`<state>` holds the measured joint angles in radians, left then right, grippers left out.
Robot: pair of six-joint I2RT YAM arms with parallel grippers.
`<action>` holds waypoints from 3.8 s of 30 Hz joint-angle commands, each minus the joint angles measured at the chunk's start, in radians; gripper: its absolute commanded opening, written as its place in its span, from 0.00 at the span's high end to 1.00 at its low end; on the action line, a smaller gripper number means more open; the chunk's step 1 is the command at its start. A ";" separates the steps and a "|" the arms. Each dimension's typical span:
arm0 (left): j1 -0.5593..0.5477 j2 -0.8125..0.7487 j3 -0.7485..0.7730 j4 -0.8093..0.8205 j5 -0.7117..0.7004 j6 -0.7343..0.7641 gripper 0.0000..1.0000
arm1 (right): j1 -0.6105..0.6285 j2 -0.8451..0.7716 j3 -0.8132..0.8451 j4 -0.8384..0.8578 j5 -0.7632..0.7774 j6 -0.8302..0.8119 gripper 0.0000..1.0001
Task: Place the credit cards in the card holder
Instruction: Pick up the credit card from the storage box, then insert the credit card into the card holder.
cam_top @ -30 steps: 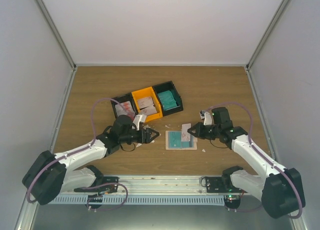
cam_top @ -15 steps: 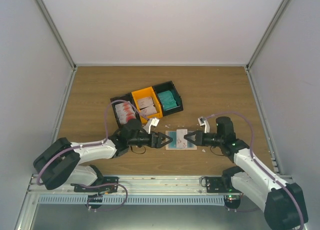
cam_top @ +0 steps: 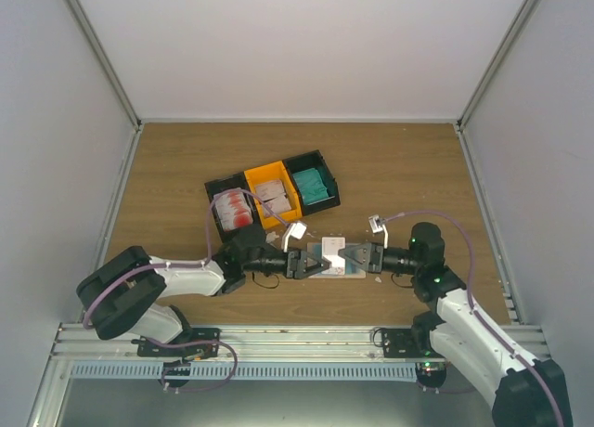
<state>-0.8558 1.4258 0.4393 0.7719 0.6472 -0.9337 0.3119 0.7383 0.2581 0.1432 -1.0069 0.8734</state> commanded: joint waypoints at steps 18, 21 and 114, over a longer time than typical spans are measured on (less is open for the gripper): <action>-0.038 -0.119 -0.006 -0.200 -0.270 0.051 1.00 | 0.011 -0.168 0.168 -0.559 0.509 -0.161 0.37; -0.038 -0.106 0.003 -0.225 -0.300 0.036 1.00 | 0.030 -0.162 0.204 -0.656 0.738 -0.134 0.38; -0.020 0.480 0.289 -0.240 -0.117 -0.105 1.00 | 0.444 0.426 0.199 -0.611 1.127 -0.001 0.56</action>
<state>-0.8791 1.8755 0.7147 0.5228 0.5232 -1.0470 0.7471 1.1793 0.4709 -0.4641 0.1471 0.8684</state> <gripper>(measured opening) 0.023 0.427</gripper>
